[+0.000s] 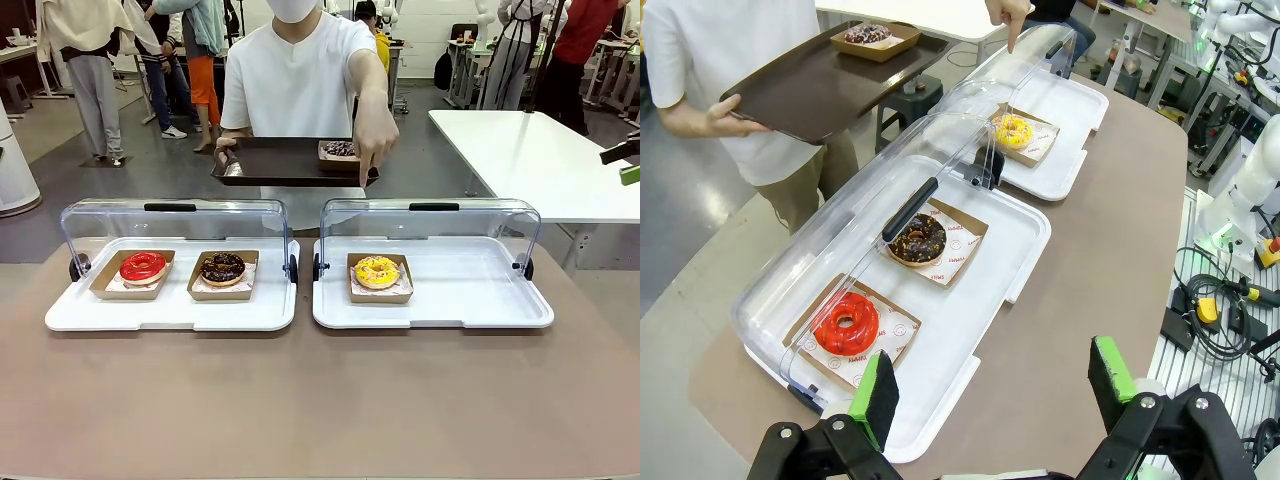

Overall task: Provide the desired donut to the person.
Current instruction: Pick up and lift the Paper togo box containing the Donut pointed at by the person.

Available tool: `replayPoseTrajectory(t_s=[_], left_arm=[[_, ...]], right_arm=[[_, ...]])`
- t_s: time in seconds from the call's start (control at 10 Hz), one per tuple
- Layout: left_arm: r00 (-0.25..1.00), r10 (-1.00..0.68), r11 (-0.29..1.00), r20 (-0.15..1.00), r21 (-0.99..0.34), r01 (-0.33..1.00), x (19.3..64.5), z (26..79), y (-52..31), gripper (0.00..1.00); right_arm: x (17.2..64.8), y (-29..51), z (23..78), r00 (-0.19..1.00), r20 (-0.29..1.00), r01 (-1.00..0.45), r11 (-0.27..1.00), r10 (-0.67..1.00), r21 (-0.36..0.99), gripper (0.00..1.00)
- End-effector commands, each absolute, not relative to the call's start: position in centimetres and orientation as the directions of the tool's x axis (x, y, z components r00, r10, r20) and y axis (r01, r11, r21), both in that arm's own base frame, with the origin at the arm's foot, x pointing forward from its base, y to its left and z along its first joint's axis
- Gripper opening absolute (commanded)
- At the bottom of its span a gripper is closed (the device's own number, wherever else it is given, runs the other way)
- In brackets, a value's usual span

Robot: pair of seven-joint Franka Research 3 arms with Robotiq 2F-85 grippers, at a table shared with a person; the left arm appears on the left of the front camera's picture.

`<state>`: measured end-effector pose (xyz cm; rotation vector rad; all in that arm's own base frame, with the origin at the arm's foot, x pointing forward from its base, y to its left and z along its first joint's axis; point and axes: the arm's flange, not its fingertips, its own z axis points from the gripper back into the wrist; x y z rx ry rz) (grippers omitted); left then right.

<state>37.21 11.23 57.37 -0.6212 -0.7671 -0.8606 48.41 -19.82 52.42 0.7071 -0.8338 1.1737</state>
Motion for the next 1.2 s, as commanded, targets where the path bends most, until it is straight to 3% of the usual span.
replayPoseTrajectory(t_s=[0.0,0.5,0.7,1.1], left_arm=[[0.424,-0.427,0.513,0.799,-0.172,0.841,37.3,57.4,11.1,1.00],[0.424,-0.427,0.513,0.799,-0.172,0.841,37.3,57.4,11.1,1.00],[0.424,-0.427,0.513,0.799,-0.172,0.841,37.3,57.4,11.1,1.00],[0.424,-0.427,0.513,0.799,-0.172,0.841,37.3,57.4,11.1,1.00]], right_arm=[[48.4,-19.7,52.2,0.167,0.860,-0.968,0.246,0.483,0.049,1.00],[48.4,-19.8,52.4,0.168,0.853,-0.968,0.246,0.495,0.048,1.00],[48.5,-15.7,54.7,0.080,0.801,-0.989,0.145,0.594,-0.009,1.00],[49.4,-4.5,58.6,-0.022,0.630,-0.999,-0.035,0.776,0.009,1.00]])
